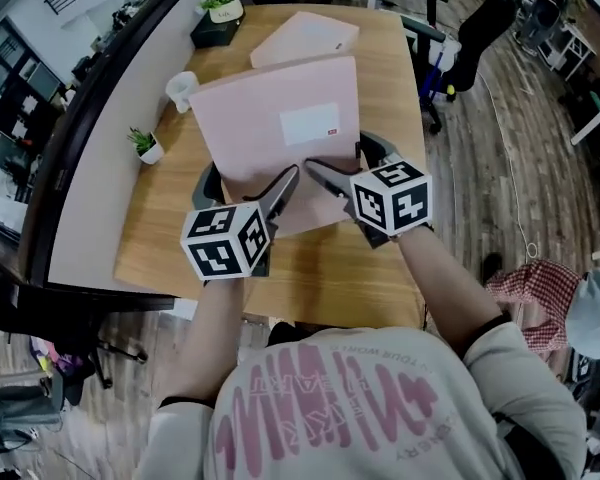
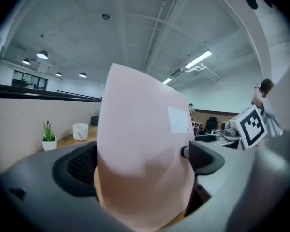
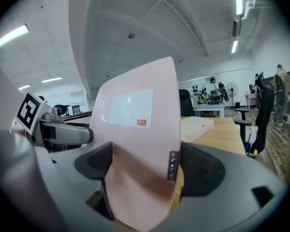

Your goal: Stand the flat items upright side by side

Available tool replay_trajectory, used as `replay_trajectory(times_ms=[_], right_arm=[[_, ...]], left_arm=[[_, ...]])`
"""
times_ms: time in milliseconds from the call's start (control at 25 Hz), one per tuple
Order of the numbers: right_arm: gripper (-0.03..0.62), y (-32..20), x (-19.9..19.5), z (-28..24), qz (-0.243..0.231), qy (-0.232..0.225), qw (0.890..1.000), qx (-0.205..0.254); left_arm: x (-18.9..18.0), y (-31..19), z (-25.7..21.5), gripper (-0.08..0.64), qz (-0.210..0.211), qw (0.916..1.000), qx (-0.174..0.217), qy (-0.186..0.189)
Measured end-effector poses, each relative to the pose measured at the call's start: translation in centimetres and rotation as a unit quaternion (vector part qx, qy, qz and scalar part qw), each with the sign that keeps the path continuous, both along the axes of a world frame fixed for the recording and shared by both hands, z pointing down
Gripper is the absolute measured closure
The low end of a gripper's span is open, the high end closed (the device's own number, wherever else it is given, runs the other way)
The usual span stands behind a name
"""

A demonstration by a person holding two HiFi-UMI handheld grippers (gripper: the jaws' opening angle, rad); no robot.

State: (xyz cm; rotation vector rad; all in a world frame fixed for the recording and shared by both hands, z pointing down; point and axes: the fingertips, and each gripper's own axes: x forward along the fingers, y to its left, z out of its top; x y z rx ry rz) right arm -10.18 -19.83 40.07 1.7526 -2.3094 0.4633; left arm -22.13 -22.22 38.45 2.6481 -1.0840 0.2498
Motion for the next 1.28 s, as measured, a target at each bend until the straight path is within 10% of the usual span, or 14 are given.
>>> replay_trajectory(times_ms=[520, 1280], right_arm=[[0.16, 14.0, 7.9, -2.6, -0.085, -0.022, 0.996, -0.003], [0.158, 7.9, 3.7, -5.1, -0.205, -0.039, 0.977, 0.037]], left_arm=[[7.7, 16.7, -3.0, -0.018, -0.109, 0.9935, 0.033, -0.01], [4.0, 14.0, -5.4, -0.011, -0.219, 0.9726, 0.07, -0.035]])
